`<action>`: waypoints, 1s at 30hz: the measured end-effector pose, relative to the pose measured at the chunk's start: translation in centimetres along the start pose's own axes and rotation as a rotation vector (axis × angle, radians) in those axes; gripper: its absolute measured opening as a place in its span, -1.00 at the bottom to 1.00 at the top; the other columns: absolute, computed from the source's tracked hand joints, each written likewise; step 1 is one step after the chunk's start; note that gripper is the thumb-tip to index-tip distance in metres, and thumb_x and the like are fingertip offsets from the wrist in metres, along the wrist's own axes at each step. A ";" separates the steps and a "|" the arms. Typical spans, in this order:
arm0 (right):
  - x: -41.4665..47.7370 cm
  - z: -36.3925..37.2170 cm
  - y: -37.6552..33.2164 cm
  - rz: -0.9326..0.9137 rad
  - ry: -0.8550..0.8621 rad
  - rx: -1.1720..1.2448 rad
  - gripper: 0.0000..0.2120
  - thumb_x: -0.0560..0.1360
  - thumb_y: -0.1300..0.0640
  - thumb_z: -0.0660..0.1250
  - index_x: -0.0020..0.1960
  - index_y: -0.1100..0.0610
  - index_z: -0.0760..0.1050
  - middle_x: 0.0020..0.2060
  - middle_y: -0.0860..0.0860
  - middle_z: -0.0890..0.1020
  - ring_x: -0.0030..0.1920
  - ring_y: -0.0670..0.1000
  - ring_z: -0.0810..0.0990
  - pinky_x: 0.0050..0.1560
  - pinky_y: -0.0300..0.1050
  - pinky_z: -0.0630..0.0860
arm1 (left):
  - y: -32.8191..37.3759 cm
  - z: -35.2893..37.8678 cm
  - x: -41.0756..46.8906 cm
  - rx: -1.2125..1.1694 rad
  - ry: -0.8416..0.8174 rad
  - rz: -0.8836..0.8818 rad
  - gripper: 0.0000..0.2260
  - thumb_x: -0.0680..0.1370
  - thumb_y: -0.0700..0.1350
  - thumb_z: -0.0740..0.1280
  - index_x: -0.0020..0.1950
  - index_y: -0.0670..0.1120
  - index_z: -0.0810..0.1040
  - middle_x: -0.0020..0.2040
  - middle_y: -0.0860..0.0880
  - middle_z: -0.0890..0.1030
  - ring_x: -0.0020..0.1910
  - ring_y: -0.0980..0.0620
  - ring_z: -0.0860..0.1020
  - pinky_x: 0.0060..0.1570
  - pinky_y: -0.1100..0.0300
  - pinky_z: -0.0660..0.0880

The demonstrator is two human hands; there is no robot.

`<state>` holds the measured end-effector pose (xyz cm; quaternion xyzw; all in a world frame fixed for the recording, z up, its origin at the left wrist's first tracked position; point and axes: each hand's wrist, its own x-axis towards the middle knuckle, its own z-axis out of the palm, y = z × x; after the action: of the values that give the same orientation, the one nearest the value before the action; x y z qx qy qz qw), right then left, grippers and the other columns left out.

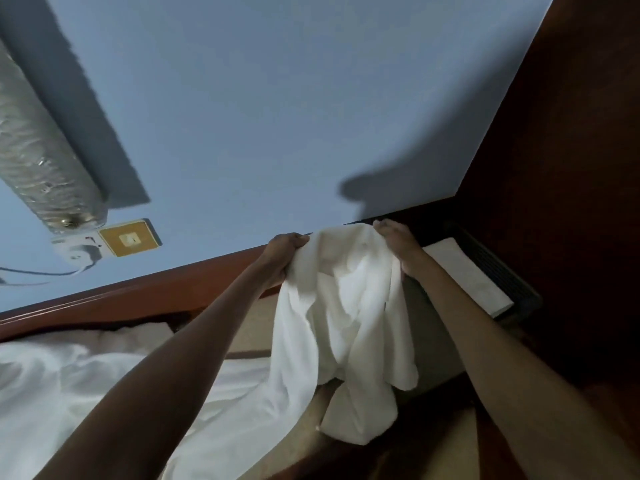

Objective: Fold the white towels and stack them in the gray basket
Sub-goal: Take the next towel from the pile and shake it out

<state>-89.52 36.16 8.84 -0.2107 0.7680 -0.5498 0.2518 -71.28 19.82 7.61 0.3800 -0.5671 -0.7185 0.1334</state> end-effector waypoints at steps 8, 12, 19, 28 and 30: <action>5.8 4.7 7.7 0.184 -0.249 -0.324 -0.65 0.62 0.17 0.31 -0.34 0.10 0.44 -0.30 0.04 0.52 -0.13 0.05 0.51 -0.02 -0.05 0.38 | -6.8 -5.2 6.5 0.258 -0.082 -0.257 -0.80 0.59 -0.15 0.36 0.08 -0.26 0.67 0.05 -0.25 0.70 -0.03 -0.19 0.66 0.03 -0.06 0.58; 7.4 6.9 9.6 0.245 -0.474 -0.495 -0.76 0.66 0.15 0.25 -0.04 0.24 0.63 0.05 0.16 0.66 0.13 0.15 0.61 0.20 0.04 0.48 | -9.9 -7.6 8.0 0.458 -0.189 -0.327 -0.75 0.59 -0.16 0.35 0.18 -0.28 0.65 0.08 -0.19 0.70 0.05 -0.17 0.64 0.14 -0.14 0.57; 10.6 9.9 14.0 0.027 -0.325 -0.806 -0.78 0.63 0.00 0.27 0.12 0.15 0.51 0.05 0.14 0.60 0.10 0.20 0.60 0.06 -0.01 0.48 | -14.1 -7.6 10.0 0.817 0.101 0.011 -0.77 0.65 -0.01 0.34 0.23 -0.09 0.62 0.14 0.03 0.61 0.08 0.01 0.58 0.08 0.06 0.52; 10.9 10.8 22.1 -0.157 -0.808 -0.983 -0.59 0.57 -0.09 0.39 0.30 0.13 0.49 0.22 0.09 0.59 0.25 0.13 0.55 0.21 0.01 0.48 | -20.5 -1.5 10.2 0.958 0.112 0.063 -0.71 0.61 -0.11 0.38 0.33 -0.07 0.58 0.33 -0.05 0.59 0.30 -0.11 0.55 0.27 -0.01 0.48; 11.1 11.2 23.9 -0.227 -0.832 -1.119 -0.50 0.59 -0.12 0.35 0.42 0.13 0.40 0.31 0.14 0.50 0.33 0.17 0.47 0.30 0.11 0.44 | -21.8 -0.5 10.9 0.995 0.101 0.046 -0.70 0.63 -0.08 0.35 0.37 -0.04 0.57 0.38 -0.05 0.55 0.36 -0.11 0.49 0.31 -0.04 0.45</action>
<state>-92.38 28.57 -18.64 -0.5799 0.7488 0.0309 0.3195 -73.07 19.66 -16.76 0.4193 -0.8422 -0.3383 -0.0208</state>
